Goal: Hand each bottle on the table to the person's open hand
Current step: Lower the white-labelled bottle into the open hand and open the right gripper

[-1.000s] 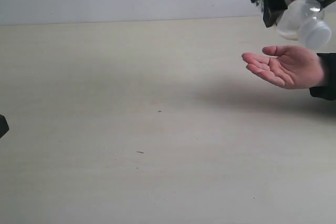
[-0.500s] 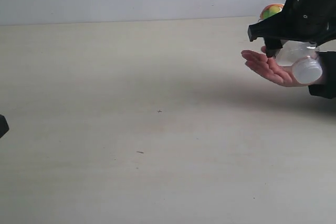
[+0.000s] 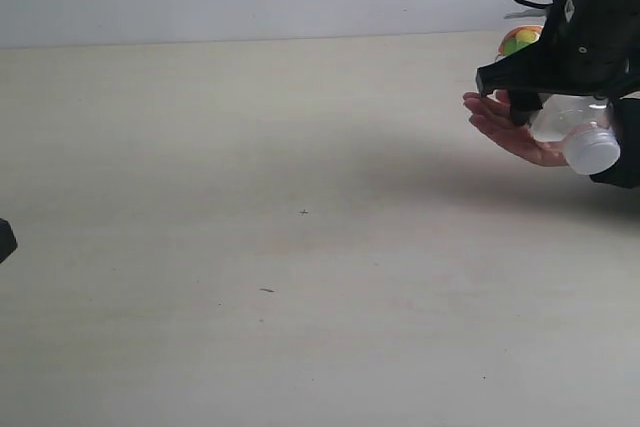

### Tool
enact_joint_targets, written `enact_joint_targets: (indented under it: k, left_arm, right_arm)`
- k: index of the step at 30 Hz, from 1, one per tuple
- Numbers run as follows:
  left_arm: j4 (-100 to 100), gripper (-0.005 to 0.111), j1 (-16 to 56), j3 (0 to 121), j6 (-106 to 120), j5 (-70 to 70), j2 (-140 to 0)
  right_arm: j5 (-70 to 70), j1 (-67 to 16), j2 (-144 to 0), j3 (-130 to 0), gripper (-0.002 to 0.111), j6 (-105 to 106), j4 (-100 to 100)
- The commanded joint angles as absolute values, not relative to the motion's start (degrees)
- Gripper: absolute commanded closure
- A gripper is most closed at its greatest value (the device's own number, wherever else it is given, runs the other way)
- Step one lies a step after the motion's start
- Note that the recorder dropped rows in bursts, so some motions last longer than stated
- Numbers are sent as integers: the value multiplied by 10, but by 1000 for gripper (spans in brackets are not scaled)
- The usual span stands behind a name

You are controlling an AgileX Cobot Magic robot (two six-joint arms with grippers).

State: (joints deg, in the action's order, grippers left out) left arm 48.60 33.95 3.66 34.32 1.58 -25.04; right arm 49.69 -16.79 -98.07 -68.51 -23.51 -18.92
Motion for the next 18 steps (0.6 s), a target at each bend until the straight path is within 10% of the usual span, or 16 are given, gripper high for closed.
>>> enact_joint_targets:
  k: [1,18]
  left_arm:
    - [490,107,339,34,342,20,-247]
    - [490,107,339,34,342,20,-247]
  right_arm:
    - [481,-165,-980,-684,97,-236,-196]
    - [475,-165,-980,-684,56,-230,-196]
